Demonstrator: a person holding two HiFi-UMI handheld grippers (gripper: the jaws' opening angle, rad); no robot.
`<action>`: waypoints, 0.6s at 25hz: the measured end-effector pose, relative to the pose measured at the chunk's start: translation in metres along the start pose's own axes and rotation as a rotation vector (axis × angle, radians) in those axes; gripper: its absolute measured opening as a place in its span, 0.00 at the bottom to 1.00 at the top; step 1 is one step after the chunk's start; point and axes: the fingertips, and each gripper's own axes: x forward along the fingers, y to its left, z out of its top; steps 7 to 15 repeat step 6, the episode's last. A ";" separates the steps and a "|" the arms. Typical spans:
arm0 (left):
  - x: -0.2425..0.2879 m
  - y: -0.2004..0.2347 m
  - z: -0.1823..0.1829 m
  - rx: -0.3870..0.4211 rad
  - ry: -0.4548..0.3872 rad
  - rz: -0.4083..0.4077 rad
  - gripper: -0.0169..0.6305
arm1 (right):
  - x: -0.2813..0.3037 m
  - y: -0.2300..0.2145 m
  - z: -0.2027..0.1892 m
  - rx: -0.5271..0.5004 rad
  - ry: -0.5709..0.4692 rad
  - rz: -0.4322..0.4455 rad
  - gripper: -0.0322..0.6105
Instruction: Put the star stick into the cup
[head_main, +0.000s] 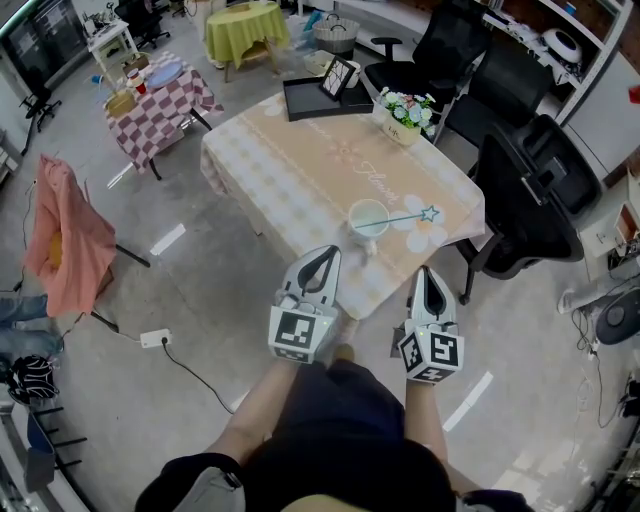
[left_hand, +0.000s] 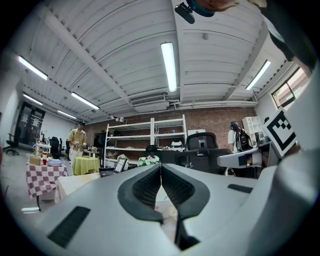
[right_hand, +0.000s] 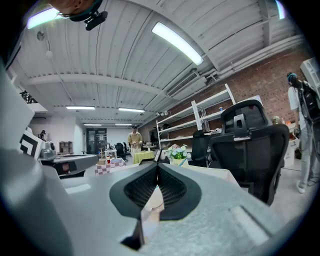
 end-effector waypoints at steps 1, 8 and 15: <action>0.000 0.000 -0.001 -0.003 0.003 0.000 0.05 | 0.000 -0.001 0.000 0.001 0.001 0.000 0.05; -0.001 0.002 -0.003 -0.008 0.010 0.010 0.05 | -0.001 -0.003 0.000 0.003 0.004 0.000 0.05; -0.001 0.002 -0.003 -0.008 0.010 0.010 0.05 | -0.001 -0.003 0.000 0.003 0.004 0.000 0.05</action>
